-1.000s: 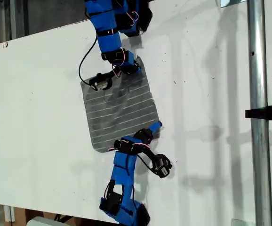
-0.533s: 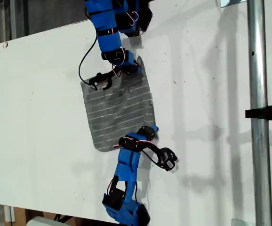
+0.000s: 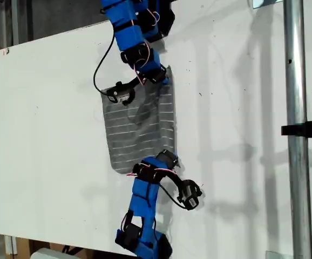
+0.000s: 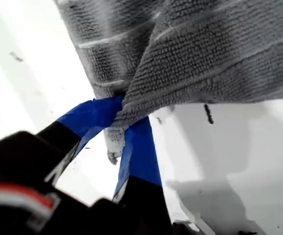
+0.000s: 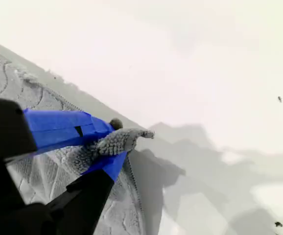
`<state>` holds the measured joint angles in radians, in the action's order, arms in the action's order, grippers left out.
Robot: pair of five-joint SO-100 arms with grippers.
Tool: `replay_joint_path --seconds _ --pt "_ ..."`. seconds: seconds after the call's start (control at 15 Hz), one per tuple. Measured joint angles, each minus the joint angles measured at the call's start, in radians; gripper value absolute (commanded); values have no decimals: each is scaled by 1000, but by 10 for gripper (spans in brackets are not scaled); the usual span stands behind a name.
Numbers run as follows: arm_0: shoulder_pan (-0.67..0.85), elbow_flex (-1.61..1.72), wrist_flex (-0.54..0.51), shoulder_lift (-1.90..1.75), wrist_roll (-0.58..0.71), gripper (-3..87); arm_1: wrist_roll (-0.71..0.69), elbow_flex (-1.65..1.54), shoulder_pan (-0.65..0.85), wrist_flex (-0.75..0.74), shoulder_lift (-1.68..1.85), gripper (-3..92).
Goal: Grasp corners of a towel and fold twice.
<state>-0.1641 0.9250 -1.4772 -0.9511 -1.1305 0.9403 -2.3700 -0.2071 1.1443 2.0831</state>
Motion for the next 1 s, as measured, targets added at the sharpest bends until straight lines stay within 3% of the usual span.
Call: replay_joint_path --seconds 0.13,0.27,0.47,0.67,0.8,1.0 --pt "-63 0 -9 -23 57 -29 2 78 -199 -37 51 -2" --pt "-132 2 -2 -23 192 -29 -5 124 -322 -106 3 -2" --pt "-146 15 -28 -46 328 -29 -29 187 -314 -75 -29 -2" --pt "-34 20 -75 -156 339 -29 -109 252 -133 28 -6 -2" --pt "132 52 -86 -176 272 -29 -115 239 78 83 3 -2" --pt "380 77 -78 -118 281 -29 -192 109 442 87 71 -2"
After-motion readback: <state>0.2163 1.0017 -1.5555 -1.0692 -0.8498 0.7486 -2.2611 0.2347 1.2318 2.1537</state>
